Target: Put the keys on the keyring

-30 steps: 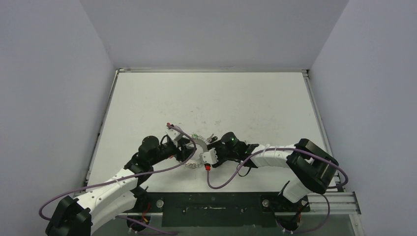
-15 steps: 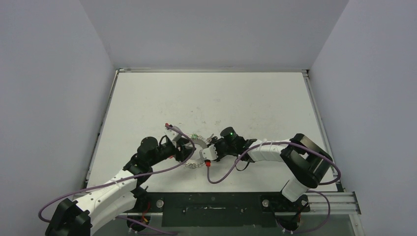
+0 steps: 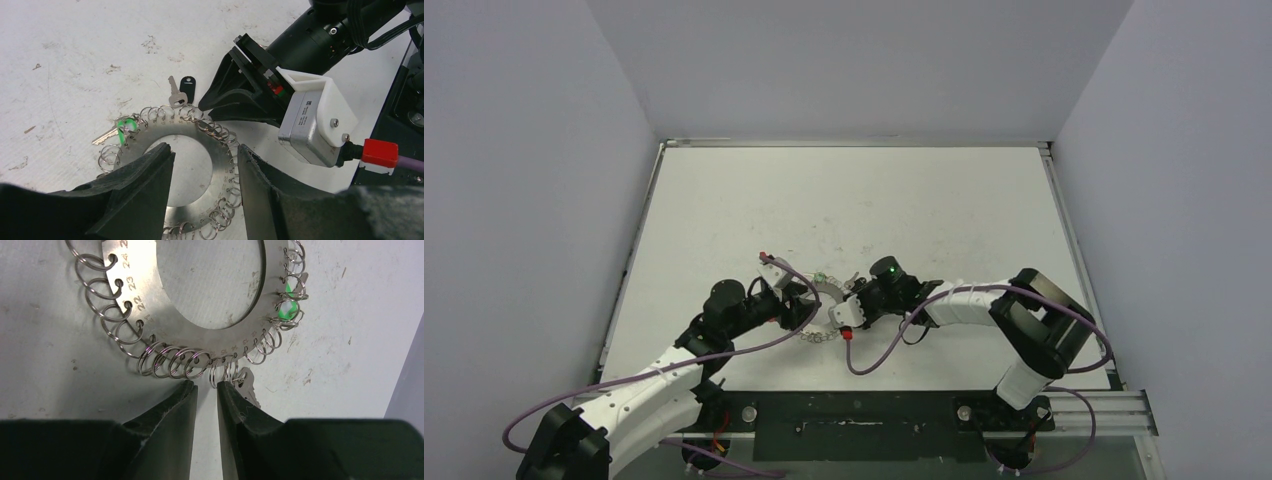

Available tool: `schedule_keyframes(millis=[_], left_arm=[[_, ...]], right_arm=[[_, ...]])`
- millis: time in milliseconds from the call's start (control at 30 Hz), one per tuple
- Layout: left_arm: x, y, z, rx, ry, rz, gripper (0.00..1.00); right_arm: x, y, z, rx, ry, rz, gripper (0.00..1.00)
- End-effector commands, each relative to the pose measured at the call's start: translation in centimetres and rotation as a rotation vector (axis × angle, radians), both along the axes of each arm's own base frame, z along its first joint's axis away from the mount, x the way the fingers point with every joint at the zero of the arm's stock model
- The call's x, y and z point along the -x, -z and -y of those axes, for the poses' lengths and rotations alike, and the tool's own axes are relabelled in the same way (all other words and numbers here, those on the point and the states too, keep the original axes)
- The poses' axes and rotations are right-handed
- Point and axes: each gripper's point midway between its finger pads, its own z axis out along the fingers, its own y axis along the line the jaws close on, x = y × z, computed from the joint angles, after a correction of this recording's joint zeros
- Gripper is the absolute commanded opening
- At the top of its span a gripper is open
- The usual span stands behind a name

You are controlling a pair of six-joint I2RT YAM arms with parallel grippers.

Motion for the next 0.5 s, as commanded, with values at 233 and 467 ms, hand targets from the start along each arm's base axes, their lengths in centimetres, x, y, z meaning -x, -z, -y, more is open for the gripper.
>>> schedule_keyframes(millis=[233, 467], left_arm=[[-0.4, -1.4, 0.1, 0.041, -0.010, 0.034, 0.47], [-0.5, -1.4, 0.1, 0.041, -0.013, 0.035, 0.47]], right_arm=[[-1.2, -0.2, -1.9, -0.015, -0.042, -0.002, 0.20], [-1.4, 0.4, -1.5, 0.041, -0.039, -0.011, 0.04]])
